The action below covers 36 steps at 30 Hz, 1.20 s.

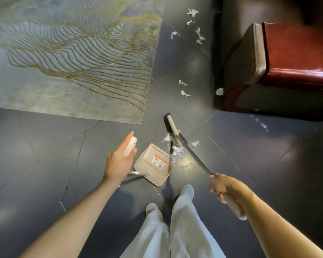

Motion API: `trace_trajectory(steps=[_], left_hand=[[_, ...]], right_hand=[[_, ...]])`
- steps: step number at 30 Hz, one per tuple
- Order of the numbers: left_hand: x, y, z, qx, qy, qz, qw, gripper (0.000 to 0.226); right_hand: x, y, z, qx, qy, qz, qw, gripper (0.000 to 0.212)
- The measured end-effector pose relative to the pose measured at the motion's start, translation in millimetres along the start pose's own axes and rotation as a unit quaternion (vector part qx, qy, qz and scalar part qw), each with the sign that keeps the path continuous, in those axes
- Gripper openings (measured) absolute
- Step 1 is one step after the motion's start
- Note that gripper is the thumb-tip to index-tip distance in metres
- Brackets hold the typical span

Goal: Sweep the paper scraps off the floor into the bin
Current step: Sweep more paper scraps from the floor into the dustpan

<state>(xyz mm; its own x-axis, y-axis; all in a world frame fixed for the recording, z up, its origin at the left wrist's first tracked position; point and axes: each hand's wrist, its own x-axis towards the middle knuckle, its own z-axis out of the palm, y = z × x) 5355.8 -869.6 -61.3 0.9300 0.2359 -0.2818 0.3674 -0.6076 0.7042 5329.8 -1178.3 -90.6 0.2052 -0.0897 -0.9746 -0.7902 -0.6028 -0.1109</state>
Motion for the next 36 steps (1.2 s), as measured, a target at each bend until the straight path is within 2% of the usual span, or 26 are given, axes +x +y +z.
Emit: trace_trajectory(steps=[2, 5, 10, 17, 21, 24, 28, 34, 36], left_hand=[[-1, 1, -2, 0.004, 0.001, 0.011, 1.0, 0.055], [-4, 0, -4, 0.014, -0.006, 0.02, 1.0, 0.056], [-10, -4, -8, 0.016, -0.014, 0.04, 0.999, 0.057], [-23, -17, -17, 0.003, -0.034, 0.039, 0.999, 0.055], [-26, -15, -13, 0.005, -0.039, 0.045, 0.998, 0.053], [-20, -9, -7, 0.021, -0.058, 0.061, 0.996, 0.053], [-4, 4, 6, 0.05, -0.076, 0.083, 0.992, 0.054], [4, 7, 10, 0.043, -0.067, 0.091, 0.993, 0.053], [4, 7, 8, 0.036, -0.067, 0.095, 0.993, 0.054]], right_hand=[[-16, 12, 9, -0.005, -0.031, -0.003, 0.999, 0.046], [-44, 32, 19, -0.021, -0.067, 0.004, 0.998, 0.025], [-72, 65, 14, -0.02, -0.055, -0.016, 0.998, 0.049], [-71, 82, 14, 0.012, 0.058, -0.066, 0.996, 0.082], [-49, 79, 12, 0.029, 0.148, -0.056, 0.987, 0.078], [-21, 74, 15, 0.048, 0.172, -0.037, 0.983, 0.077], [-2, 69, 39, 0.105, 0.111, -0.021, 0.988, 0.072], [-26, 67, 91, 0.174, -0.011, -0.012, 0.985, 0.07], [-35, 64, 93, 0.154, -0.035, -0.008, 0.987, 0.073]])
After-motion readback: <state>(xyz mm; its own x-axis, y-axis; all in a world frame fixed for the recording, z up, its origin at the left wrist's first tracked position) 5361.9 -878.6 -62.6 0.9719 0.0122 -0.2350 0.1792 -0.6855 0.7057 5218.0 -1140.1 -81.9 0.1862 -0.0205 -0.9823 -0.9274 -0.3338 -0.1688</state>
